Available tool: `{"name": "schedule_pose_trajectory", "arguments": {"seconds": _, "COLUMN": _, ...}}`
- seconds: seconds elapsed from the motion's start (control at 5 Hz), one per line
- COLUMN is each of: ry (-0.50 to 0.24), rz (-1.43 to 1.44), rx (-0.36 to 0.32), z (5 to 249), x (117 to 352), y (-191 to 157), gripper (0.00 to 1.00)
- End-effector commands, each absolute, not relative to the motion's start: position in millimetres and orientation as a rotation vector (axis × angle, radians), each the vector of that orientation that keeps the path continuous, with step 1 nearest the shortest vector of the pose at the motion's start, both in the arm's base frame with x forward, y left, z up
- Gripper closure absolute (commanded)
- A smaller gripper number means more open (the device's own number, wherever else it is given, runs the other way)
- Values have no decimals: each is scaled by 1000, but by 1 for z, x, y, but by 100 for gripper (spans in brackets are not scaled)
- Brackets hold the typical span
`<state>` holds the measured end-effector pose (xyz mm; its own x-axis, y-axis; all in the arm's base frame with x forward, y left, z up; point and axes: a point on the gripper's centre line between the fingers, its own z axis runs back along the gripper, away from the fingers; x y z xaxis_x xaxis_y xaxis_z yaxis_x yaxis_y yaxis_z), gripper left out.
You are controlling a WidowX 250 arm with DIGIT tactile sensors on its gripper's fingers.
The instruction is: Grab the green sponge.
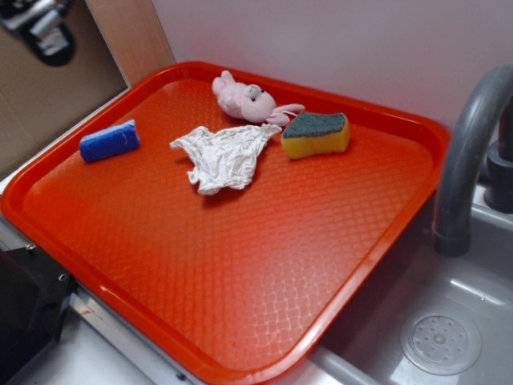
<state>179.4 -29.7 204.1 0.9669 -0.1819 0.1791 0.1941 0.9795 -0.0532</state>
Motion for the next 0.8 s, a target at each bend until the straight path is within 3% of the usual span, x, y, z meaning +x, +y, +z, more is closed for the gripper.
{"name": "schedule_pose_trajectory", "arguments": {"seconds": 0.0, "ry": -437, "rz": -478, "rx": 65, "z": 198, "x": 255, "y": -53, "gripper": 0}}
{"name": "schedule_pose_trajectory", "arguments": {"seconds": 0.2, "ry": -484, "rz": -546, "rx": 139, "z": 184, "x": 285, "y": -71, "gripper": 0}}
{"name": "schedule_pose_trajectory", "arguments": {"seconds": 0.4, "ry": -473, "rz": -582, "rx": 136, "z": 165, "x": 310, "y": -88, "gripper": 0}}
{"name": "schedule_pose_trajectory", "arguments": {"seconds": 0.6, "ry": -416, "rz": -631, "rx": 93, "z": 140, "x": 329, "y": -101, "gripper": 0}}
